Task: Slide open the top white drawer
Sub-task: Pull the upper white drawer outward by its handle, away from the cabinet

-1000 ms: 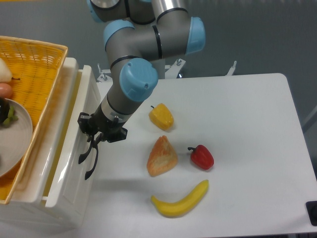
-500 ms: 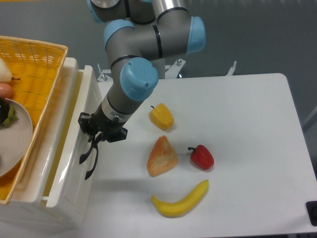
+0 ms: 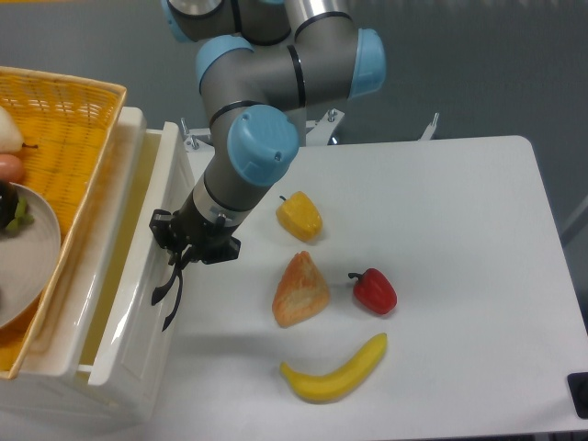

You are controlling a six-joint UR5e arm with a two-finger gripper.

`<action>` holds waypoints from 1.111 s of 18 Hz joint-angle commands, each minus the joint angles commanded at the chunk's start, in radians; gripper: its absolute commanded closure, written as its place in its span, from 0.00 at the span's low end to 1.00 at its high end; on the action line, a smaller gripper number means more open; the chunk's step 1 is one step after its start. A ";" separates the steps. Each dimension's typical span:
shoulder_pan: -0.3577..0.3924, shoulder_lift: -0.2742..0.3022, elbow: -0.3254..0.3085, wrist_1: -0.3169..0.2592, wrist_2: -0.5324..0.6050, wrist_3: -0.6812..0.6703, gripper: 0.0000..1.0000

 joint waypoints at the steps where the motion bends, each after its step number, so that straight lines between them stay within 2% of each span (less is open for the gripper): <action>1: 0.000 -0.002 0.002 0.000 0.002 0.000 0.79; 20: 0.020 -0.008 0.003 0.028 0.006 0.002 0.79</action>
